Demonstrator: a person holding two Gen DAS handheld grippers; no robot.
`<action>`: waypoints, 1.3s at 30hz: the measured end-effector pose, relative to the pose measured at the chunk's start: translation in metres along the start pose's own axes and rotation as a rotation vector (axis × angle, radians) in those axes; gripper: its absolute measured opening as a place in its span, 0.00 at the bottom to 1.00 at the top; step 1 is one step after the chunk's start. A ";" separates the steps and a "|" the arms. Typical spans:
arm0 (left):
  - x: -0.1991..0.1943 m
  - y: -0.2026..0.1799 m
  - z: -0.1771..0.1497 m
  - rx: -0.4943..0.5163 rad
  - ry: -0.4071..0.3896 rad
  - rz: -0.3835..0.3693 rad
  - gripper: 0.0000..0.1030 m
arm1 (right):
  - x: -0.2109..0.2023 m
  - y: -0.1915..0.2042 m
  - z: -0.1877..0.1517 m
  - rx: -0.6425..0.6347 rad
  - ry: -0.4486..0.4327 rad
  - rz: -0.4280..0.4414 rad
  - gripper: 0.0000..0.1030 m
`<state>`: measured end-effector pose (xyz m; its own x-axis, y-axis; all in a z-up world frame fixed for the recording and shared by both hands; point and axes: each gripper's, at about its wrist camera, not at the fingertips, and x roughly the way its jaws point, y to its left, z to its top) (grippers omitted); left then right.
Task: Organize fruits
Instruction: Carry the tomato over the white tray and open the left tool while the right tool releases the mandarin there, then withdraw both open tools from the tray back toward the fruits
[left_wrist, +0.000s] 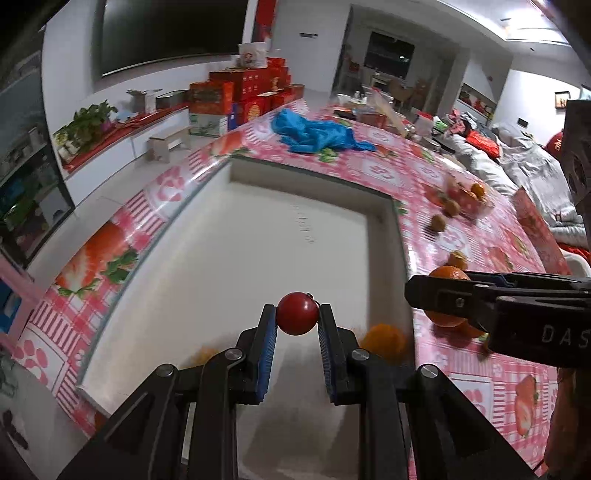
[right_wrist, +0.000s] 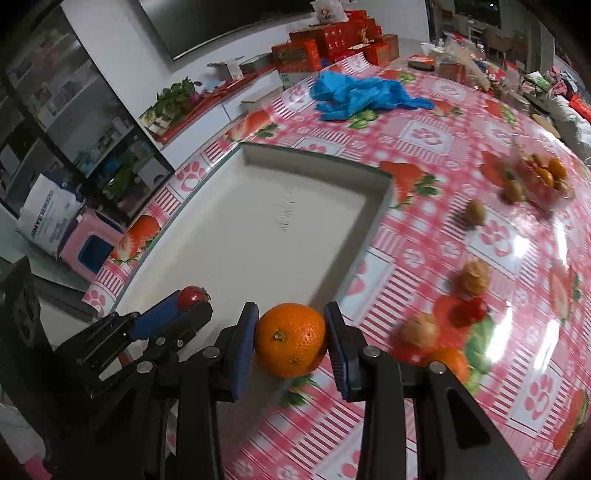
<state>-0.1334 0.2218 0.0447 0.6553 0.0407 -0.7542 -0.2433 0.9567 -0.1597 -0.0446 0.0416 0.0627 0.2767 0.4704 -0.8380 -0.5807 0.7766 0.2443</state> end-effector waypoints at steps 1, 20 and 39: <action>0.001 0.003 0.000 -0.008 0.003 0.004 0.23 | 0.004 0.002 0.002 0.002 0.007 0.005 0.38; -0.002 0.018 -0.004 -0.072 -0.060 0.089 0.98 | 0.037 0.007 0.010 0.036 0.078 0.030 0.57; -0.002 -0.001 -0.003 -0.049 0.010 0.070 0.98 | -0.014 -0.021 0.008 0.100 -0.039 0.003 1.00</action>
<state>-0.1366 0.2199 0.0444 0.6283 0.1033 -0.7711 -0.3226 0.9365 -0.1374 -0.0307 0.0223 0.0729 0.3062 0.4872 -0.8178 -0.5025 0.8124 0.2959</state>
